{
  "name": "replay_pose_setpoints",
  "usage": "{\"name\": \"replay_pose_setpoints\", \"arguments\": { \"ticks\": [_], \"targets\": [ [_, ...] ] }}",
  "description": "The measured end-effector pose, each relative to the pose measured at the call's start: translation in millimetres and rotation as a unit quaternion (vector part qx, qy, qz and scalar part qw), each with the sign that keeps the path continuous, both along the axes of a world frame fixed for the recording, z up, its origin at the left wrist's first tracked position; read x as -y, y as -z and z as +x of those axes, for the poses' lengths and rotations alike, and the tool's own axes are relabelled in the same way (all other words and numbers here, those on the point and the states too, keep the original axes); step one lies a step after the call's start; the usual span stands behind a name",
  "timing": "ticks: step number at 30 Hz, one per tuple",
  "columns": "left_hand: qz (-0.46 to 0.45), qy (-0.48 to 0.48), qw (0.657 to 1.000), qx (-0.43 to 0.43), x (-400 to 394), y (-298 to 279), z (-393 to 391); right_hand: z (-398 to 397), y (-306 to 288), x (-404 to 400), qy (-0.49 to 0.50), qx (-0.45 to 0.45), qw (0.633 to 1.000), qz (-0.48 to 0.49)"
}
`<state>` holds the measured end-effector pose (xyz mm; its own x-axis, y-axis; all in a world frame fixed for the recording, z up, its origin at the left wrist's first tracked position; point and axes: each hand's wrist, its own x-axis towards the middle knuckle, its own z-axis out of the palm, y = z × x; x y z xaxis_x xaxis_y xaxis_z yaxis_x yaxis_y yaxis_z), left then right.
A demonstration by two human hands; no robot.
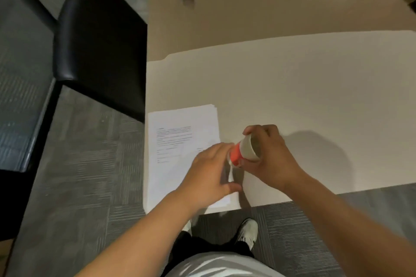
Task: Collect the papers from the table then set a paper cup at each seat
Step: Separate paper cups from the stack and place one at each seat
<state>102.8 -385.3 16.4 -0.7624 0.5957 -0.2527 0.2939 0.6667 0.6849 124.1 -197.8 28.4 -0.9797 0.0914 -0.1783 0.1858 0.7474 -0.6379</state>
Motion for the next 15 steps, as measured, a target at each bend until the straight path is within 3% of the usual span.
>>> {"name": "replay_pose_setpoints", "arguments": {
  "ticks": [4,7,9,12,15],
  "targets": [
    [0.05,0.011,0.998,-0.039,-69,-30,6,20,-41,-54,0.02,-0.024,0.981,-0.194],
    [0.059,0.026,0.992,-0.104,-116,-46,8,40,-63,-97,0.049,0.022,0.954,-0.295],
    [0.07,0.046,0.989,-0.124,-149,-55,9,57,-73,-131,0.093,0.032,0.948,-0.302],
    [0.074,0.071,0.986,-0.129,-189,-63,7,81,-89,-175,0.149,-0.04,0.961,-0.229],
    [0.081,0.116,0.982,-0.125,-242,-77,9,113,-106,-223,0.151,-0.066,0.968,-0.187]
  ]
}}
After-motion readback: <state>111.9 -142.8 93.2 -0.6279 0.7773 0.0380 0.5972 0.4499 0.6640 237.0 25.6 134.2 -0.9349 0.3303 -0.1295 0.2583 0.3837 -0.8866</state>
